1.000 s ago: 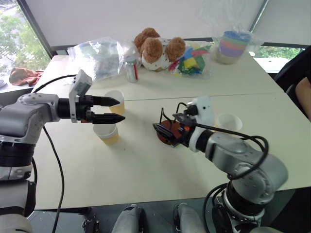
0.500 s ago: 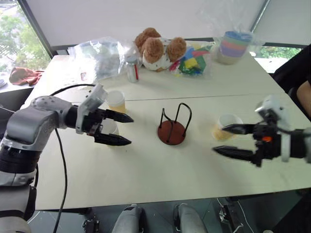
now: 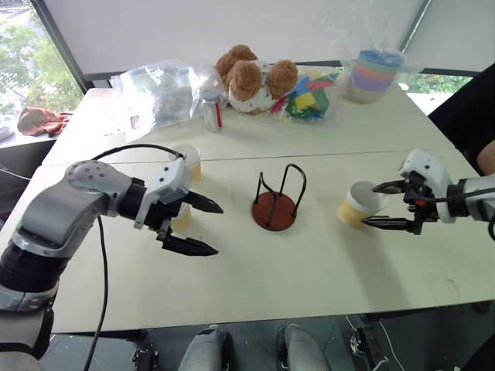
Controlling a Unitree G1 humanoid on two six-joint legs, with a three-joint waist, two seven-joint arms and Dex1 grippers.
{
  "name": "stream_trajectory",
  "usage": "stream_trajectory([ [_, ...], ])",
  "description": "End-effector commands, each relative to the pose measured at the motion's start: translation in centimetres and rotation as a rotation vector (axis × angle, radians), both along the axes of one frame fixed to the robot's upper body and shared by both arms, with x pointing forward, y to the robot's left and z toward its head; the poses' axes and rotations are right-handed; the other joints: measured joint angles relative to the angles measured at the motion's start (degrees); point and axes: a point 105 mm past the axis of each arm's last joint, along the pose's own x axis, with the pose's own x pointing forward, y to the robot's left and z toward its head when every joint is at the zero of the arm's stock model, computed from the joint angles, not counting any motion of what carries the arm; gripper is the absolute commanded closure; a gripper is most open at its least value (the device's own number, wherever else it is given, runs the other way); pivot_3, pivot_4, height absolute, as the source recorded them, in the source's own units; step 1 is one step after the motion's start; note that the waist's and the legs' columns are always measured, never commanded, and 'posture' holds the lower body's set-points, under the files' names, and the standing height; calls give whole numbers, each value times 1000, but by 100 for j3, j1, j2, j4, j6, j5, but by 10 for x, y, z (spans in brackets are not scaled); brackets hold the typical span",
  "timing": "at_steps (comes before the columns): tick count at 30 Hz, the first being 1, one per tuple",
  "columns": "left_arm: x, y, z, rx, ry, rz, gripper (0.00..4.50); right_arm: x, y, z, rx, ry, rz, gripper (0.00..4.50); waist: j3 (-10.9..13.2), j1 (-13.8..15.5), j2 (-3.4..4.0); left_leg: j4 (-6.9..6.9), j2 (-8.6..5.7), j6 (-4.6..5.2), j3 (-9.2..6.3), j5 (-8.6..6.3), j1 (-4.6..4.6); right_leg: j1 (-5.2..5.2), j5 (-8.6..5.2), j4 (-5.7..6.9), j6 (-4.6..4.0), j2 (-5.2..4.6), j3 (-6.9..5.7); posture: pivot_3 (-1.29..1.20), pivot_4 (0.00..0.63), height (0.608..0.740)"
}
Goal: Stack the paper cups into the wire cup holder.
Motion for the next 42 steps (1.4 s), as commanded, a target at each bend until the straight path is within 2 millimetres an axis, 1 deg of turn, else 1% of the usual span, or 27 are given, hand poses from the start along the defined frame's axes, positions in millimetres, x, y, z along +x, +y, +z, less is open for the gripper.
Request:
stream_trajectory([
  [1, -2, 0, 10, -22, -34, 12, 0, 1, 0, 4, -17, -3, 43, 1422, 0, 0, 0, 0, 0, 0, 0, 0, 0, 0, 0, 0, 0, 0, 0, 0, 150, 740],
  [2, -1, 1, 10, -22, -36, 20, 0, 1, 0, 3, -19, 1, 48, 1975, 0, 0, 0, 0, 0, 0, 0, 0, 0, 0, 0, 0, 0, 0, 0, 0, 150, 740],
  [3, 0, 1, 10, -22, -37, 26, 0, 1, 0, 3, -20, 3, 51, 2421, 0, -2, 0, 0, 0, -1, 0, 0, 0, 0, 0, 0, 0, 0, 0, 0, 150, 740],
  [4, 0, 1, 11, -23, -39, 31, 0, 1, 0, 2, -22, 4, 55, 3038, 0, -3, 0, 0, 0, -4, 0, 2, 0, 0, 0, 0, 0, 0, 0, 0, 150, 740],
  [6, 2, 2, 11, -22, -43, 40, 0, 1, 2, 3, -21, 7, 67, 4103, 0, -11, 0, 1, 0, -4, 1, 2, 0, 0, 0, 0, 0, 0, 0, 0, 150, 740],
  [7, 3, 3, 12, -22, -45, 44, 0, 2, 3, 5, -21, 7, 75, 4427, 0, -13, 0, 1, 0, -4, 1, 3, 0, 0, 0, 1, 0, 0, 0, 0, 150, 740],
  [9, 5, 4, 13, -21, -52, 54, 0, 2, 8, 13, -18, -5, 100, 4427, 0, -15, 0, 2, 0, -11, 1, 6, 0, 0, 0, 1, 0, 0, 0, 0, 150, 740],
  [10, 7, 5, 14, -20, -56, 59, 0, 3, 11, 22, -20, -26, 118, 4427, 1, -15, 1, 2, 0, -20, 1, 12, 0, 0, 0, 1, 0, 0, 0, 0, 150, 740],
  [12, 9, 9, 17, -19, -60, 72, 0, 7, 19, 46, -42, -75, 169, 4427, 4, -22, 7, 2, 0, -24, 2, 14, 0, -1, 0, 2, 0, 0, 0, 0, 150, 740],
  [14, 12, 14, 19, -15, -63, 84, 0, 10, 31, 77, -74, -126, 231, 4427, 7, -43, 12, 2, 0, -24, 3, 14, 0, -5, 0, 4, 0, 0, 1, 0, 150, 740],
  [16, 16, 18, 21, -15, -66, 98, 0, 15, 51, 109, -90, -181, 298, 4427, 15, -55, 26, 2, 1, -25, 7, 14, 1, -14, 0, 11, 0, 0, 3, 0, 150, 740],
  [17, 18, 19, 22, -17, -69, 106, 0, 17, 63, 122, -92, -201, 339, 4427, 15, -63, 26, -2, 1, -24, 6, 14, 0, -17, 0, 13, 0, 0, 3, 0, 150, 740],
  [19, 23, 21, 24, -26, -82, 125, 0, 16, 89, 140, -100, -237, 448, 4427, 14, -54, 25, -5, 6, -31, 3, 18, 1, -23, 0, 19, 0, 8, 2, 0, 150, 740],
  [20, 24, 21, 25, -29, -85, 131, 0, 16, 95, 144, -101, -240, 478, 4427, 13, -50, 23, -8, 9, -34, 0, 19, 1, -23, 0, 20, 0, 12, 0, 0, 150, 740],
  [22, 24, 24, 26, -34, -86, 136, 0, 9, 113, 145, -94, -223, 579, 4427, 12, -6, 20, -7, 9, -38, -3, 21, -3, -21, -1, 19, 0, 13, -4, 0, 150, 740],
  [25, 23, 28, 29, -48, -92, 152, 0, 3, 130, 135, -106, -188, 695, 4427, 12, 13, 20, 5, 0, -38, -8, 21, -32, -25, 0, 19, 1, 6, -7, 0, 150, 740],
  [27, 23, 28, 29, -54, -98, 166, 0, 3, 134, 129, -106, -172, 721, 4427, 12, 12, 20, 13, -10, -34, -7, 19, -44, -30, 0, 18, 1, -6, -6, 0, 150, 740],
  [32, 20, 27, 27, -73, -100, 182, 0, 5, 137, 115, -132, -135, 760, 4427, 12, -19, 20, 12, -11, -33, -10, 18, -47, -32, 0, 15, 1, -6, -10, 0, 150, 740],
  [38, 18, 28, 20, -66, -100, 196, 0, 3, 142, 106, -154, -112, 804, 4427, 12, -35, 20, 12, -7, -36, -9, 20, -44, -37, 0, 26, 2, -5, -11, 0, 150, 740],
  [42, 17, 28, 20, -70, -99, 200, 0, 5, 146, 99, -170, -103, 831, 4427, 12, -28, 20, 13, -6, -39, -9, 22, -43, -39, 0, 33, 2, -4, -11, 0, 150, 740],
])
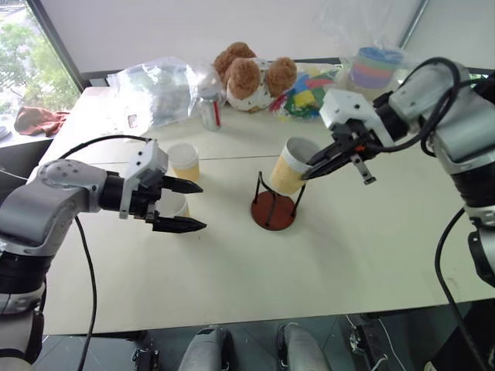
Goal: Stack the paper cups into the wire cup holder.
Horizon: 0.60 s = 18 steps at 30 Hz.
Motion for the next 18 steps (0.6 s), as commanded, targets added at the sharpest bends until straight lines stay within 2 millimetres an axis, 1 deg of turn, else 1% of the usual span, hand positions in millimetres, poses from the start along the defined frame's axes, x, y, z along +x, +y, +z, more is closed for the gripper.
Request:
stream_trajectory([
  [1, -3, -1, 9, -9, -48, -8, 0, -1, 6, 5, 1, -38, 42, 4427, 0, 4, 0, 0, 0, 0, 0, 0, 0, 0, 0, 1, 0, 0, 0, 0, 150, 740],
  [2, -3, -1, 9, -9, -48, -7, 0, 0, 7, 5, 1, -42, 45, 4427, 0, 2, 0, 1, 0, 0, 0, 0, 0, 0, 0, 2, 0, 0, 0, 0, 150, 740],
  [3, -3, -1, 9, -10, -48, -6, 0, 2, 8, 4, 1, -49, 46, 4195, 0, 2, 0, 1, 0, 0, 1, 0, 0, 0, 0, 2, 0, 0, 0, 0, 150, 740],
  [5, -3, -1, 9, -12, -49, -5, 0, 6, 8, 4, -4, -65, 45, 3513, 0, 1, 0, 1, 0, -1, 0, 0, 0, 0, 0, 3, 0, 0, 0, 0, 150, 740],
  [7, -3, -1, 9, -15, -51, -4, 0, 8, 9, 4, -1, -74, 43, 2551, 0, 6, 0, 1, 0, -2, 0, 1, 0, -2, 0, 5, 0, 0, 0, 0, 150, 740],
  [10, -2, -1, 10, -19, -53, -1, 0, 9, 9, 8, 15, -80, 36, 980, 0, 7, 0, 1, 0, -2, 0, 1, 0, -2, 0, 8, 0, 0, 0, 0, 150, 740],
  [12, -1, -1, 11, -20, -56, 0, 0, 9, 8, 10, 20, -82, 30, 52, 0, 7, 0, 1, 0, -2, 1, 1, 0, -2, 0, 9, 0, 0, 0, 0, 150, 740],
  [13, 0, 0, 11, -20, -57, 1, 0, 9, 8, 11, 22, -83, 28, 52, 0, 7, 0, 1, 0, -2, 0, 1, 0, -3, 0, 9, 0, 0, -1, 0, 150, 740],
  [14, 1, 1, 13, -18, -66, 4, 0, 8, 5, 16, 42, -84, 11, 52, 0, 6, 0, 1, 0, -3, 0, 2, 0, -3, 0, 9, 0, 0, -1, 0, 150, 740],
  [16, 9, 12, 24, -1, -109, 45, 0, 3, 1, 45, 210, -64, -47, 52, 0, 17, 0, 1, 0, -4, 0, 2, 0, -3, 0, 10, 0, 0, -1, 0, 150, 740],
  [17, 11, 16, 27, 6, -123, 62, 0, 1, 1, 55, 275, -50, -63, 52, 1, 19, -1, 1, -1, -5, 0, 3, -1, -4, 0, 11, 0, 0, -1, 0, 150, 740],
  [18, 14, 25, 32, 29, -141, 87, 0, -6, 1, 68, 384, -4, -73, 52, 1, 16, -1, 2, 0, -5, -1, 3, -1, -4, 0, 11, 0, 0, -2, 0, 150, 740],
])
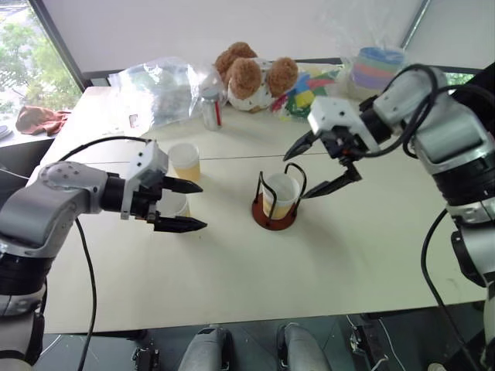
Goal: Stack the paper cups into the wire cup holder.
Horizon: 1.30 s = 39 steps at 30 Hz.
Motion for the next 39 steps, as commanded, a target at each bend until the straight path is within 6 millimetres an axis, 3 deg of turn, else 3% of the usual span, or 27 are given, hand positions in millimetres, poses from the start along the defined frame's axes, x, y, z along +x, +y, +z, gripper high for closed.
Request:
stream_trajectory([
  [1, 8, 27, 28, 56, -120, 83, 0, -24, -4, 61, 330, 30, -21, 52, 0, -8, 0, 0, 0, 0, 1, 0, 0, 0, 0, 0, 0, 0, 0, 0, 150, 740],
  [5, 10, 50, 39, 130, -156, 142, 0, -52, -5, 58, 505, 177, -9, 52, -9, -6, -14, -12, 6, 0, -4, -1, 4, 0, 0, 0, 0, 0, -12, 0, 150, 740],
  [10, -6, 59, 37, 242, -125, 115, 0, -69, -2, 8, 605, 276, -151, 52, -7, 4, -11, -8, 5, 1, 2, -1, 5, 5, 0, 0, 0, -8, -14, 0, 150, 740],
  [16, -14, 64, 23, 420, -134, 60, 0, -69, -3, -22, 636, 272, -297, 52, -7, 5, -12, -2, 2, 2, 6, -2, 8, 3, 0, 9, 0, -7, -8, 0, 150, 740],
  [22, -18, 47, 3, 457, -126, -28, 0, -70, -5, -41, 650, 315, -368, 52, -8, 13, -13, -2, 4, 28, 3, -16, 11, 4, 0, 16, -1, -4, -8, 0, 150, 740],
  [29, -4, 42, -27, 503, -148, -57, 0, -101, 6, -64, 525, 382, -320, 52, -8, 14, -15, -2, 5, 34, 2, -19, 15, 7, 0, 16, 0, -1, -6, 0, 150, 740],
  [36, 6, 36, -39, 485, -150, -84, 0, -104, 7, -77, 466, 378, -345, 52, -10, 17, -21, 0, 4, 36, 3, -20, 18, 9, -1, 15, 0, -2, -4, 0, 150, 740],
  [39, 6, 34, -42, 475, -140, -96, 1271, -105, 8, -78, 473, 376, -352, 0, -10, 17, -21, 0, 4, 37, 1, -20, 18, 9, -1, 16, -1, -2, -5, 0, 150, 740],
])
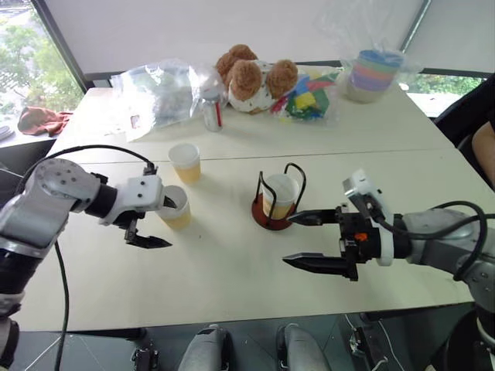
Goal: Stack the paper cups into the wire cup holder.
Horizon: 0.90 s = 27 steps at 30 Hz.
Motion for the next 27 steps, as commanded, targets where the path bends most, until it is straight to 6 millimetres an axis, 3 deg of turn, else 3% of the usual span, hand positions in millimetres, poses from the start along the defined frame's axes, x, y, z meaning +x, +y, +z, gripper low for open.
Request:
stream_trajectory([
  [1, 2, -1, 6, 17, -26, -20, 1783, -5, 3, 6, 10, -42, 17, 0, 0, -4, 0, 0, 0, 0, 0, 0, 0, 0, 0, 0, 0, 0, 0, 0, 150, 740],
  [6, 8, 0, 3, 41, -38, -30, 4276, -5, 2, 4, 8, -43, 3, 0, 0, 13, 0, 0, 0, 0, -1, 0, 0, 1, 0, 0, 0, 0, -1, 0, 150, 740],
  [7, 10, 0, 4, 43, -48, -29, 4399, -4, 2, 3, 6, -43, -3, 0, 0, 14, 0, 2, 0, 1, 0, 0, 0, 2, 0, 0, 0, 0, 0, 0, 150, 740],
  [10, 22, -1, 12, 53, -108, -31, 4399, -3, 0, 1, 0, -48, -20, 0, 0, 78, -1, 3, 0, 1, 0, 0, 1, 2, 0, 0, 0, 0, 0, 0, 150, 740],
  [12, 32, -5, 31, 51, -168, -59, 4399, 0, -7, 4, -12, -67, -57, 0, 0, 117, -1, 6, 0, 1, 0, 0, 1, 2, 0, 0, 0, 1, -1, 0, 150, 740],
  [17, 42, -55, 128, -186, -226, -228, 4399, 15, -44, 19, -64, -148, -230, 0, 4, 294, -13, 73, 2, 15, -26, -8, -49, 0, 0, 2, 0, 11, -19, 0, 150, 740],
  [20, 37, -87, 159, -259, -224, -365, 4399, 18, -62, 26, -88, -184, -307, 0, -4, 250, -14, 83, -9, 42, -14, -24, -48, 10, 8, -6, 15, 3, -4, 0, 150, 740],
  [23, 36, -112, 167, -294, -201, -469, 4399, 19, -73, 30, -98, -213, -359, 0, -6, 238, -9, 80, -11, 50, -4, -29, -41, 13, 7, -11, 18, -2, 4, 0, 150, 740],
  [27, 37, -144, 158, -298, -143, -572, 4399, 16, -81, 36, -111, -246, -419, 0, -4, 245, -12, 80, -6, 48, -8, -27, -39, 7, 5, -5, 21, 1, 2, 0, 150, 740],
])
